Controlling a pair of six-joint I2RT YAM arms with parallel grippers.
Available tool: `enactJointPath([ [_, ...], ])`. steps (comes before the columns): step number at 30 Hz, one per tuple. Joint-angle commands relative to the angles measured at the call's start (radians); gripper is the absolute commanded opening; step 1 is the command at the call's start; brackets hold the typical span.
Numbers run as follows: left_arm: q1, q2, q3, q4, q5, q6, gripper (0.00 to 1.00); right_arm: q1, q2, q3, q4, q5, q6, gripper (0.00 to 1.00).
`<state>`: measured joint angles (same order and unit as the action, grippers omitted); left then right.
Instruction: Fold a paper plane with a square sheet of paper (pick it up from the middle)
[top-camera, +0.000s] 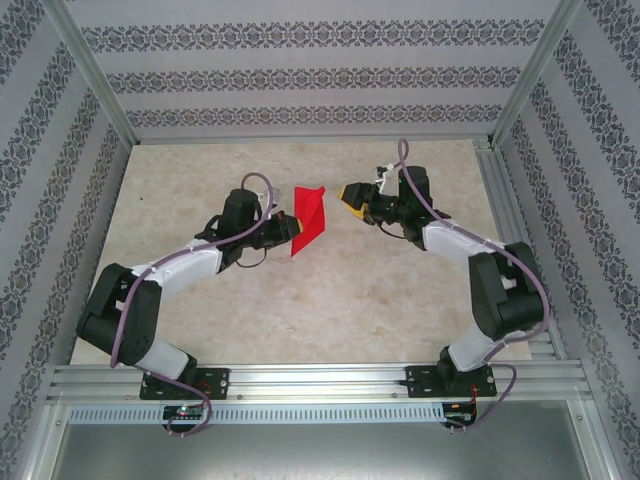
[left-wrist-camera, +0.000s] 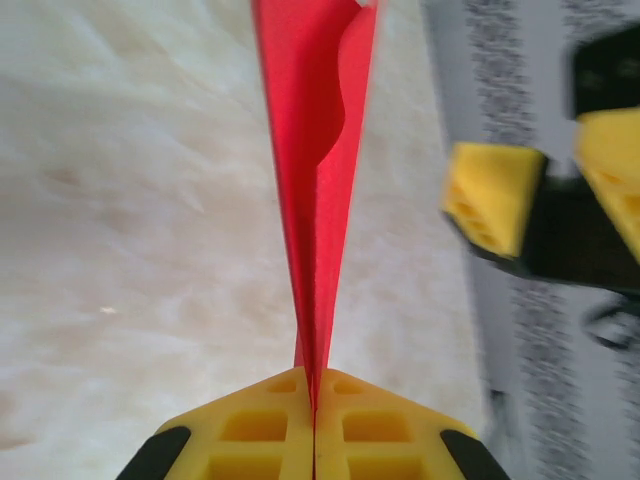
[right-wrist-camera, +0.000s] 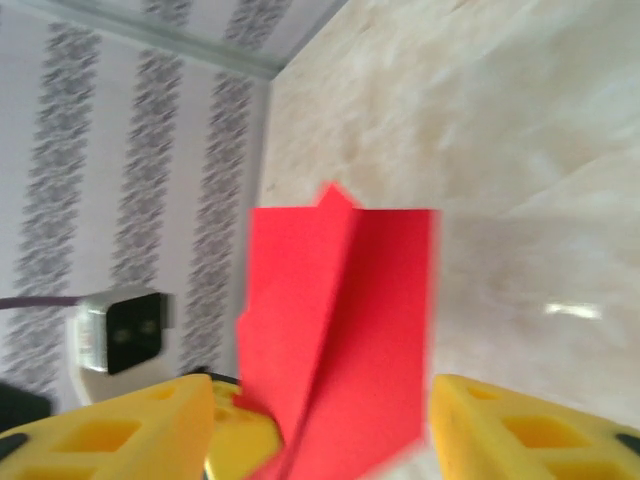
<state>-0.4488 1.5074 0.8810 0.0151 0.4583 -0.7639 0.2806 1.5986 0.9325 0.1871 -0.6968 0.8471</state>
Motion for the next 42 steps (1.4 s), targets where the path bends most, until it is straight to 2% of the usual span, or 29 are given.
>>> enactJointPath([
  [1,-0.041,-0.036,0.127,-0.428,-0.358,0.249,0.07,0.006,-0.091,0.016,-0.301,0.236,-0.239,0.66],
  [3,-0.087,-0.012,0.203,-0.578,-0.564,0.3,0.07,0.007,-0.126,0.009,-0.358,0.329,-0.274,0.7],
  [8,-0.184,0.103,0.365,-0.818,-0.949,0.32,0.08,0.007,-0.179,-0.025,-0.394,0.452,-0.286,0.74],
  [12,-0.244,0.234,0.471,-0.941,-1.124,0.298,0.09,0.004,-0.2,-0.042,-0.404,0.51,-0.268,0.74],
  [15,-0.279,0.326,0.53,-0.998,-1.188,0.277,0.09,0.0,-0.219,-0.053,-0.409,0.543,-0.254,0.74],
  [18,-0.306,0.388,0.56,-0.991,-1.173,0.27,0.1,-0.01,-0.235,-0.072,-0.406,0.57,-0.235,0.74],
  [23,-0.339,0.473,0.576,-0.928,-1.061,0.258,0.15,-0.03,-0.249,-0.095,-0.401,0.573,-0.212,0.75],
  [30,-0.37,0.562,0.62,-0.88,-0.926,0.248,0.32,-0.04,-0.247,-0.108,-0.408,0.573,-0.197,0.74],
  [36,-0.369,0.518,0.594,-0.8,-0.776,0.259,0.46,-0.041,-0.246,-0.11,-0.414,0.567,-0.198,0.74],
  [42,-0.305,0.335,0.468,-0.657,-0.599,0.252,0.64,-0.008,-0.24,-0.105,-0.417,0.554,-0.207,0.72],
])
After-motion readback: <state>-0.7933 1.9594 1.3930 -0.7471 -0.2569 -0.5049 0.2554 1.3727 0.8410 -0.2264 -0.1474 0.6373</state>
